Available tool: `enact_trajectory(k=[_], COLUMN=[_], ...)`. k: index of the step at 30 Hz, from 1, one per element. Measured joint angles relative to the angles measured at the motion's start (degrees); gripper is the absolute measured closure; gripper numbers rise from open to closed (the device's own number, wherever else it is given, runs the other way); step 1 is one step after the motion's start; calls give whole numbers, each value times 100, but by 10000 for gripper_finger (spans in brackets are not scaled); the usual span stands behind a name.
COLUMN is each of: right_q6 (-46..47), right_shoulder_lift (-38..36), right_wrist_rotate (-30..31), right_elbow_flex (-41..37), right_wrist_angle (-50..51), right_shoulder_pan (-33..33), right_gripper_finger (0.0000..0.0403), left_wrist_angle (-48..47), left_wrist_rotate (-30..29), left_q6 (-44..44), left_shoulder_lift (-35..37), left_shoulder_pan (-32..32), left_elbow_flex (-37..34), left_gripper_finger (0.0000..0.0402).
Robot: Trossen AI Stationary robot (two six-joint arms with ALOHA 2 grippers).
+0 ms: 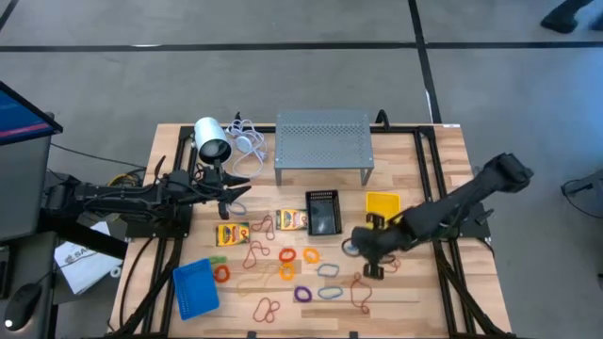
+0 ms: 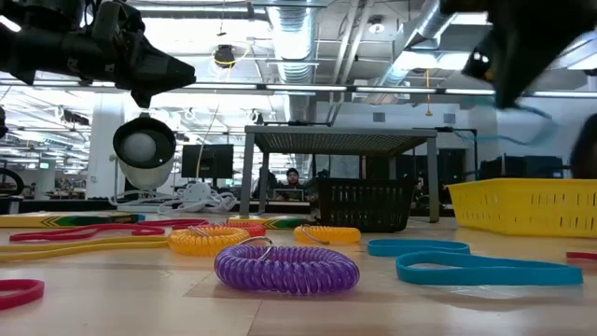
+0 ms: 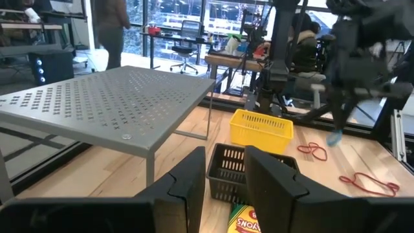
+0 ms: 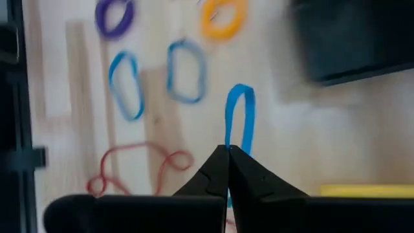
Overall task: Pick & Place Office Desk Supplies
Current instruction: Put the blue rubber band into the yellow basket
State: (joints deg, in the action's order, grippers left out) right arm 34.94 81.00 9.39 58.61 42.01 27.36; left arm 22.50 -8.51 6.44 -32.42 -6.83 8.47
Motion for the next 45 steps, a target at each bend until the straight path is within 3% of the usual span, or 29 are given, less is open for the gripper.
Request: enact_trajectory(k=[3,11,18,27,34,38,45], right_q6=[30,23,-44,-44,-89,-146,-365], right_shoulder_lift=[-517,-1462,-2135,-2281,-2160,-2118,-1801], right_wrist_rotate=[256,261,-201,-913,-1460,-1425,-1429], right_elbow_flex=[2,-411,-1247,-2333,-2437,-2434,-2430], right_wrist_angle=[289,1067,1002,358,208,320,254], right_shoulder_pan=[-166,-1009,-1867,-2512,-2733,-2880,-3029], right_gripper_finger=[403,403,403,403,401,376,280], left_wrist_angle=[-2,-5,-15,-16,-22,-24,-23], left_wrist_rotate=[0,0,-2,-2,-2,-2,-2], left_q6=[0,2,2,-2,1,2,2], left_shoulder_lift=[0,0,0,0,0,2,2], left_shoulder_pan=[2,2,0,0,2,0,0], left_elbow_flex=[0,0,0,0,0,0,0], left_gripper_finger=[298,298,298,298,298,298,298])
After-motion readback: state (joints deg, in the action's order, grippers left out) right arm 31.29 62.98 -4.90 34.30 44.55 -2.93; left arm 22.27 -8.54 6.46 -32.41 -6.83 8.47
